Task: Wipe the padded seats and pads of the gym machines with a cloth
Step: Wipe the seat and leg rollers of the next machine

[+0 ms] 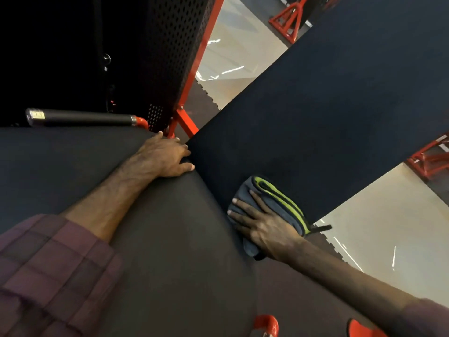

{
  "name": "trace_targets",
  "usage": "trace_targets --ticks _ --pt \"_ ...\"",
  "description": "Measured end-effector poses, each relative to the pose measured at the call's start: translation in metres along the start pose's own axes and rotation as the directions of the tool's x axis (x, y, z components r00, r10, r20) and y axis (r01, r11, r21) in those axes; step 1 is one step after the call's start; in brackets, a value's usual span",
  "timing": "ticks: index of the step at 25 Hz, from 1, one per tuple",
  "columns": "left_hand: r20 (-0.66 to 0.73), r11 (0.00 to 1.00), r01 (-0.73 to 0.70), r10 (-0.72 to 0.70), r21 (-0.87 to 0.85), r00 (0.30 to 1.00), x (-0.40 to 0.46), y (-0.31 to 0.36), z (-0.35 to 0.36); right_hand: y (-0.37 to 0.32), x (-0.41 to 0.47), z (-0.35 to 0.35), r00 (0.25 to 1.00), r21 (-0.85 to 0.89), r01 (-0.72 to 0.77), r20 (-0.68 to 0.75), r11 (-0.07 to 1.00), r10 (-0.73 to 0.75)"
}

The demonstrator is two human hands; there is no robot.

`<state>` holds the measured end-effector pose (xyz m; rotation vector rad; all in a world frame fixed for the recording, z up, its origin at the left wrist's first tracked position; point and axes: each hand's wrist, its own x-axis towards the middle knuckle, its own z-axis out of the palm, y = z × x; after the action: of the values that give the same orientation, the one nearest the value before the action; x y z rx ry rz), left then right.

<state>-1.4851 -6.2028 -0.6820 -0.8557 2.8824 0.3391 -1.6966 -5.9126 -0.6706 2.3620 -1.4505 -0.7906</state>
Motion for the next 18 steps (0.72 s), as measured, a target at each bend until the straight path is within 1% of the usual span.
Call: trace_targets --ticks 2,3,6,7,9,11,12,14,16,18 --pt "-0.005 1.000 0.010 -0.010 -0.002 1.000 -0.004 -0.004 0.001 0.008 0.038 -0.004 0.999 0.004 -0.013 0.030 1.000 0.013" --pt "-0.008 1.000 0.013 -0.013 0.001 1.000 -0.006 -0.008 0.001 0.014 0.040 -0.006 1.000 -0.016 -0.014 0.012 1.000 0.014" --pt "-0.031 1.000 0.024 -0.024 -0.002 0.999 -0.007 -0.014 -0.002 0.024 0.014 -0.015 0.989 -0.006 0.016 -0.150 1.000 -0.017" --pt "-0.030 1.000 0.031 -0.031 0.001 0.999 -0.005 -0.013 -0.002 0.026 0.014 -0.019 0.985 -0.003 0.021 -0.173 1.000 -0.021" --pt "-0.029 0.999 0.044 -0.044 0.007 0.999 -0.001 -0.012 -0.003 0.033 0.050 -0.022 0.992 -0.041 -0.019 -0.127 0.999 0.014" --pt "-0.044 0.999 0.052 -0.052 0.004 0.998 -0.001 -0.013 -0.003 0.037 0.109 -0.024 0.994 -0.049 -0.108 -0.024 0.993 0.107" --pt "-0.048 0.998 0.060 -0.060 0.002 0.997 -0.003 -0.016 -0.004 0.039 0.132 -0.026 0.993 -0.045 -0.116 0.014 0.992 0.116" --pt "-0.046 0.998 0.070 -0.069 0.007 0.997 -0.008 -0.021 -0.006 0.049 0.140 -0.030 0.995 -0.061 -0.078 0.049 0.995 0.081" --pt "-0.046 0.998 0.067 -0.066 0.013 0.997 -0.009 -0.020 -0.008 0.064 0.114 -0.032 1.000 -0.043 -0.011 0.013 0.999 0.012" --pt "-0.049 0.998 0.066 -0.065 0.020 0.997 -0.007 -0.020 -0.007 0.069 0.094 -0.035 0.997 -0.039 0.036 -0.061 0.999 -0.038"
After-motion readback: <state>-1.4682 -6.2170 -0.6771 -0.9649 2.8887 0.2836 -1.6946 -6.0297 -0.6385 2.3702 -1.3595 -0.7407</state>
